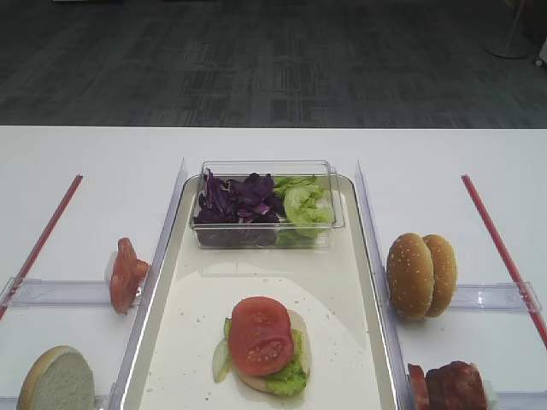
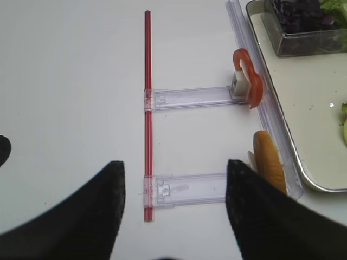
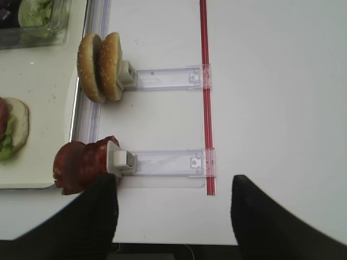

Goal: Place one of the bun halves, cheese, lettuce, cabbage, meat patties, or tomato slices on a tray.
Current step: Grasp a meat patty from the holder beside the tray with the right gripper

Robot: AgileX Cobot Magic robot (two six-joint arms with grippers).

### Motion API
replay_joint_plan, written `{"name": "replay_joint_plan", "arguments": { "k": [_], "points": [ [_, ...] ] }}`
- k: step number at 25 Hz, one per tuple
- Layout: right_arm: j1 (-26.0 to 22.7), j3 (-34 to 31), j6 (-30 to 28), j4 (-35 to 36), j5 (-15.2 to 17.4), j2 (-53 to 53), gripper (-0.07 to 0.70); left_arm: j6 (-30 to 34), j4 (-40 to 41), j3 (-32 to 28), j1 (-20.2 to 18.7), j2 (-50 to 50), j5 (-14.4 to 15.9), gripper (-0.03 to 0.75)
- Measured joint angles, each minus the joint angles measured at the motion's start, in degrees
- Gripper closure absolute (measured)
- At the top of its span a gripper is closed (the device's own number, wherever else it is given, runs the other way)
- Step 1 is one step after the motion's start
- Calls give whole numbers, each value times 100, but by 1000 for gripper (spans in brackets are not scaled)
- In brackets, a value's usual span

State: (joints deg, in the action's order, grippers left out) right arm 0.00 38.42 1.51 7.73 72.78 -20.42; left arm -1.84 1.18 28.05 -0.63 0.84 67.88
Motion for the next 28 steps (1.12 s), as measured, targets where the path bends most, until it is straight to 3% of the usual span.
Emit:
{"name": "replay_joint_plan", "arguments": {
  "k": [7, 18, 28],
  "points": [
    [40, 0, 13, 262, 0, -650, 153, 0, 0, 0, 0, 0, 0, 335],
    [561, 0, 17, 502, -81, -2035, 153, 0, 0, 0, 0, 0, 0, 335],
    [836, 0, 26, 752, -132, -2482, 176, 0, 0, 0, 0, 0, 0, 335]
  ]
}}
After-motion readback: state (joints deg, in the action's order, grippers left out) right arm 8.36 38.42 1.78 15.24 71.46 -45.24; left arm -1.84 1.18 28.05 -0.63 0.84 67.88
